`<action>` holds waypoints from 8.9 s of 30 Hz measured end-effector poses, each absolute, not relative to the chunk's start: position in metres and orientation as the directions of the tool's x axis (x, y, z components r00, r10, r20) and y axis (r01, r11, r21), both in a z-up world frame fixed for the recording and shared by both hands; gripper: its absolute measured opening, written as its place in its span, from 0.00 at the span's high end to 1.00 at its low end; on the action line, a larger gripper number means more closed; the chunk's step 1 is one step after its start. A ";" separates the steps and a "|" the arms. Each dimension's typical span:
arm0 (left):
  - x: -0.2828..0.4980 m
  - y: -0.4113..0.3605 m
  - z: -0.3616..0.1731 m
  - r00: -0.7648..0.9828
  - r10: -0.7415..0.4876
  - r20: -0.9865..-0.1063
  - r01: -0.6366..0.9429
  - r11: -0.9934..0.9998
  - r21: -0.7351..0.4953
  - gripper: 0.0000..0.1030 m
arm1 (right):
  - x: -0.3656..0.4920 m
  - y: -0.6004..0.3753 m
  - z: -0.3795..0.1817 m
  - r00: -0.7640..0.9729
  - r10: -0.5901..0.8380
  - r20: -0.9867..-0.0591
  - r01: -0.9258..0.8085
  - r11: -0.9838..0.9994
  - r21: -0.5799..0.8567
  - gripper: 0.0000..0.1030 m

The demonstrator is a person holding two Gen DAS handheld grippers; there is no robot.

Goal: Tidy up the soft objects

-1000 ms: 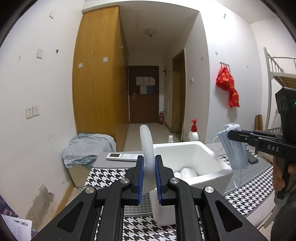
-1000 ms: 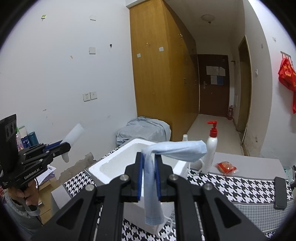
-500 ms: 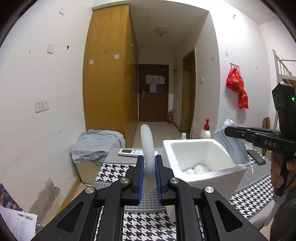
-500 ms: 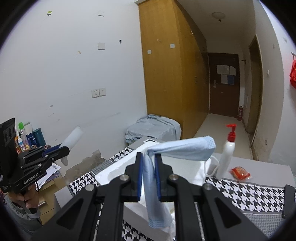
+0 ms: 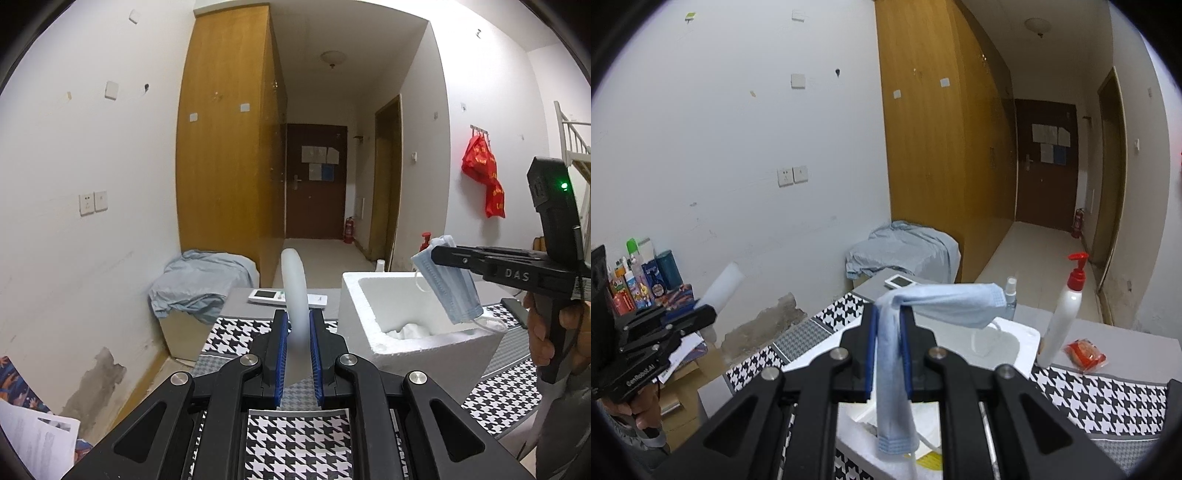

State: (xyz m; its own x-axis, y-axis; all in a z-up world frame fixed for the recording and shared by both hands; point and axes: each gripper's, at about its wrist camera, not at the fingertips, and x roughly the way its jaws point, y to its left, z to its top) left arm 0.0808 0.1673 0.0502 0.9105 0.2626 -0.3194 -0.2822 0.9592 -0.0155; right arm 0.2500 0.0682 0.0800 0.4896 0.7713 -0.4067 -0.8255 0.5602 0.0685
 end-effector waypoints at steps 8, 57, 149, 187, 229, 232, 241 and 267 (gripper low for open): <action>0.079 0.170 0.048 0.905 0.279 -0.322 -0.302 0.953 -0.025 0.88 | 0.257 0.073 0.076 0.528 0.749 -0.399 -0.797 0.600 0.073 0.12; 0.080 0.148 0.062 0.933 0.209 -0.292 -0.223 0.975 -0.014 0.88 | 0.234 0.043 0.081 0.557 0.700 -0.446 -0.791 0.611 -0.028 0.00; 0.082 0.065 0.098 0.964 0.138 -0.229 -0.141 0.990 0.001 0.01 | 0.145 -0.109 0.092 0.775 0.554 -0.305 -0.571 0.820 0.038 0.00; -0.066 0.026 0.074 0.987 0.121 -0.109 -0.124 0.992 -0.019 0.01 | 0.016 -0.135 0.079 0.802 0.563 -0.200 -0.575 0.818 0.001 0.00; -0.109 0.024 -0.007 0.974 0.213 -0.074 -0.215 0.977 -0.018 0.01 | -0.027 -0.136 0.009 0.890 0.434 -0.141 -0.442 0.897 -0.026 0.00; -0.108 0.025 -0.011 0.976 0.199 -0.087 -0.201 0.979 -0.025 0.01 | -0.032 -0.135 0.006 0.888 0.440 -0.136 -0.447 0.894 -0.028 0.00; -0.101 0.020 -0.018 0.970 0.218 -0.107 -0.219 0.976 -0.004 0.01 | -0.025 -0.137 0.000 0.897 0.421 -0.137 -0.426 0.905 -0.004 0.00; -0.100 0.023 -0.018 0.967 0.227 -0.114 -0.229 0.973 -0.005 0.01 | -0.025 -0.130 -0.005 0.885 0.432 -0.175 -0.443 0.896 -0.025 0.00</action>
